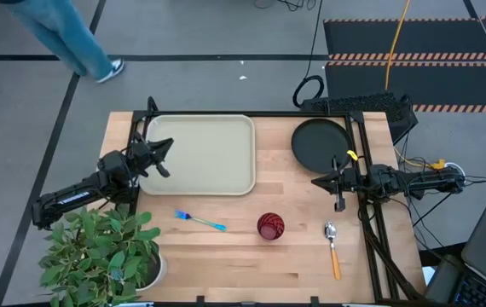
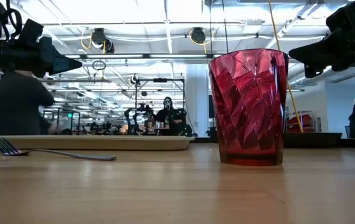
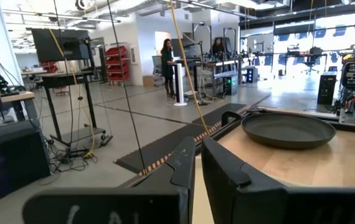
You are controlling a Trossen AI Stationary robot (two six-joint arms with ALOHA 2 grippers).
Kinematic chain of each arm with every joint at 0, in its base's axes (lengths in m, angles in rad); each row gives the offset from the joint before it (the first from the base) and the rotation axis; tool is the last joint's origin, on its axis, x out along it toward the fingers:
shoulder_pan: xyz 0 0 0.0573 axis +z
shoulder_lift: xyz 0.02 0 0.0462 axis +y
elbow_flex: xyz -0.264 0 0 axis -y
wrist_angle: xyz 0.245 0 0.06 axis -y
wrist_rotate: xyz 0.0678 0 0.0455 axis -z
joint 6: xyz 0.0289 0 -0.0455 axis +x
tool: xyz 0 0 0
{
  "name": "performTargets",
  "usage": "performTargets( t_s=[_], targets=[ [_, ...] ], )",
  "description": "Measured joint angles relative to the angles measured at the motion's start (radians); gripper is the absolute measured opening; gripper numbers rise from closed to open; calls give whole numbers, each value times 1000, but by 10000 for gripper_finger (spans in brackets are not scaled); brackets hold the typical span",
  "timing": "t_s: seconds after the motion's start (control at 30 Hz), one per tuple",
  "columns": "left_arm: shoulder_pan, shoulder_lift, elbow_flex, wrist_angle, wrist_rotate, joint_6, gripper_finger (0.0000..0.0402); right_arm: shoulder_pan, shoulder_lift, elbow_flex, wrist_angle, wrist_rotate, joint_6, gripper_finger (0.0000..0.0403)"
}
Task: Pick and place plate/cup/fork/spoon on tray
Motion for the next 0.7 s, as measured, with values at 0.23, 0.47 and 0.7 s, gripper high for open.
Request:
performTargets(
  t_s=[0.23,0.47,0.7],
  targets=[
    [0,0,0,0,0,0,33,0,0,0,0,0,0,0],
    [0,0,0,0,0,0,33,0,0,0,0,0,-1,0],
    [0,0,0,0,0,0,33,0,0,0,0,0,-115,0]
  ],
)
